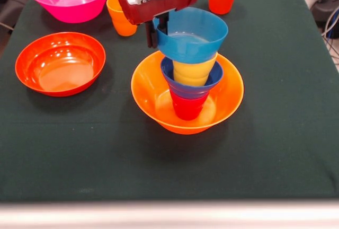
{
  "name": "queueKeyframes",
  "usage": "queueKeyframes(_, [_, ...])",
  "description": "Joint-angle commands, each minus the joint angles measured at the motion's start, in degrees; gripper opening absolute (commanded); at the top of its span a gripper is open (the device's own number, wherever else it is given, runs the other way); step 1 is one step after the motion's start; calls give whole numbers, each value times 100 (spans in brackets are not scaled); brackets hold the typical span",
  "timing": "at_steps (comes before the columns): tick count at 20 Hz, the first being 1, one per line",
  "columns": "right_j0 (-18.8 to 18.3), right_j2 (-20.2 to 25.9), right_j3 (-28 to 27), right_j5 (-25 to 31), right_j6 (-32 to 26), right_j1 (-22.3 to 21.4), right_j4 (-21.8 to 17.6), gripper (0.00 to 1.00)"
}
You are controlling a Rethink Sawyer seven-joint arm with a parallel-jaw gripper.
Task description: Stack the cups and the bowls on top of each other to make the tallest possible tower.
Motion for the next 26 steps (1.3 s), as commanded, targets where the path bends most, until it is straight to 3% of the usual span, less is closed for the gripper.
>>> queueKeyframes(1, [156,277,446,567,-885,-146,-95,0])
queueKeyframes(3, [151,270,438,551,-872,-147,-100,0])
queueKeyframes(4, [148,266,434,542,-865,-147,-102,100])
queueKeyframes(23, [136,231,398,603,-952,-155,-185,100])
queueKeyframes(24, [117,243,436,519,-882,-163,-140,0])
queueKeyframes(26, [105,252,443,489,-846,-165,-112,0])
